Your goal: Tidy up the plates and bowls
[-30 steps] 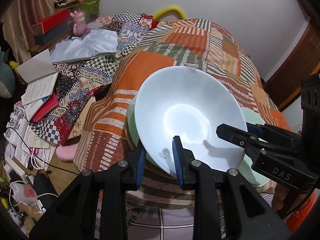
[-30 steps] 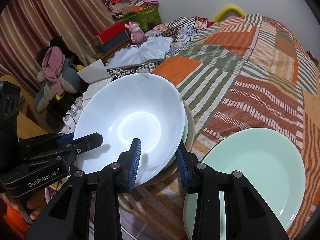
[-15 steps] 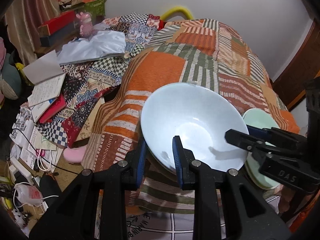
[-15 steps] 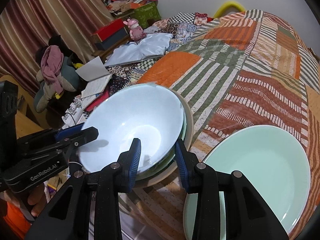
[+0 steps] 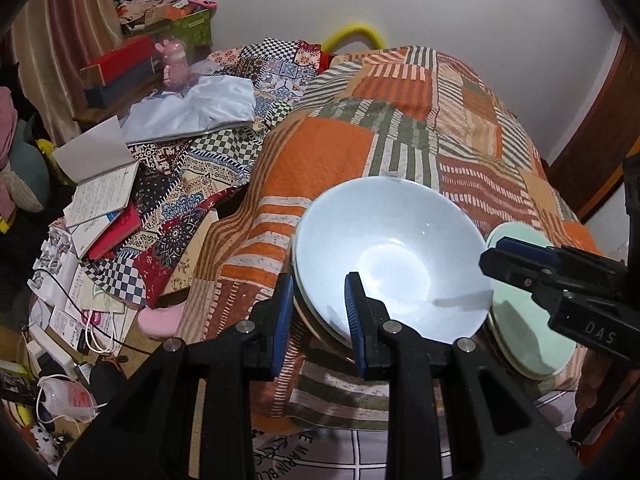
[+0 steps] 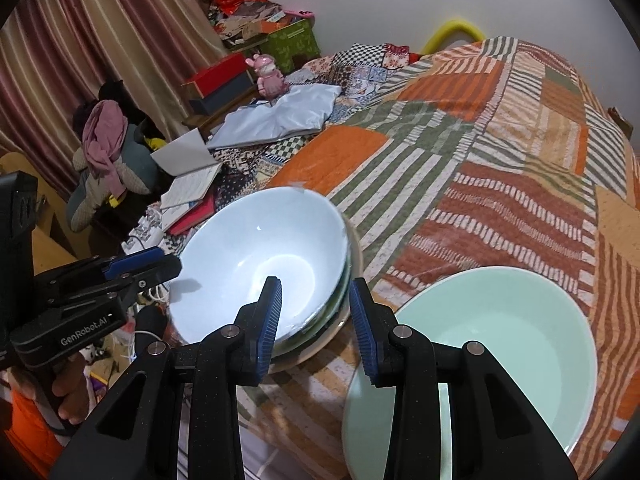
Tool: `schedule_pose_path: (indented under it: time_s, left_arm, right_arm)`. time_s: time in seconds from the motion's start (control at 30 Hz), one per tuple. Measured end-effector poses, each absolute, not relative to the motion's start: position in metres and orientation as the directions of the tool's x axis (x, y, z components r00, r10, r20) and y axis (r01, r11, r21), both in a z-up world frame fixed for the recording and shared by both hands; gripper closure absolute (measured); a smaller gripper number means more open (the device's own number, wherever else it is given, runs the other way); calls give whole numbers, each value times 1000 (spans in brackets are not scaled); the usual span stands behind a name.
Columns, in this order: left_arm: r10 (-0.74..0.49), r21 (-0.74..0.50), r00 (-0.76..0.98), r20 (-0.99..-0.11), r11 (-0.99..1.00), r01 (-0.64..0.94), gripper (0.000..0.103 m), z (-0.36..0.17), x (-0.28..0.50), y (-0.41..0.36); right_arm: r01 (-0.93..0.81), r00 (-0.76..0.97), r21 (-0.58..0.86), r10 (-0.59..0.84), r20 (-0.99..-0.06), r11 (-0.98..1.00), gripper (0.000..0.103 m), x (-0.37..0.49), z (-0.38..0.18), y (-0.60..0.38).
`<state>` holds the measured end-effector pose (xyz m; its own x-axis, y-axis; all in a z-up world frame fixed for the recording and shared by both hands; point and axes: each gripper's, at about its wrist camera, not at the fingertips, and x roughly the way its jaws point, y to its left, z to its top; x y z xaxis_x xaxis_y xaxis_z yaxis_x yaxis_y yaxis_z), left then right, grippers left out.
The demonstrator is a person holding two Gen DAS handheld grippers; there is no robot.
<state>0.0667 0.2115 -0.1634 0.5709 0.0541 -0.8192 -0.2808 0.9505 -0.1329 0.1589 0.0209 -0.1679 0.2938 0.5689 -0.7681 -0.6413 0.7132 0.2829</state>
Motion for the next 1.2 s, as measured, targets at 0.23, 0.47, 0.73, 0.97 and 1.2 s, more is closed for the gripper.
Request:
schedule_pose_path:
  time_s: [0.23, 0.47, 0.73, 0.97, 1.2]
  left_arm:
    - [16, -184, 544, -839, 932, -311, 62, -177, 69, 222]
    - [-52, -245, 522, -851, 920, -307, 62, -196, 74, 224]
    - [-110, -288, 500, -859, 911, -294, 62, -211, 83, 225]
    - [-147, -307, 475, -868, 910, -280, 62, -224, 93, 222]
    - [-144, -304, 476, -868, 911, -278, 63, -224, 94, 221]
  right_arm:
    - [-611, 267, 302, 550, -791, 731, 69, 171, -183, 18]
    - [-608, 230, 329, 557, -798, 723, 68, 173, -192, 25]
    - [-612, 190, 341, 550, -813, 714, 65, 173, -204, 36]
    - [-617, 161, 335, 530, -833, 713, 64, 177, -215, 48]
    - [-619, 173, 318, 520, -836, 718, 67, 178, -216, 49]
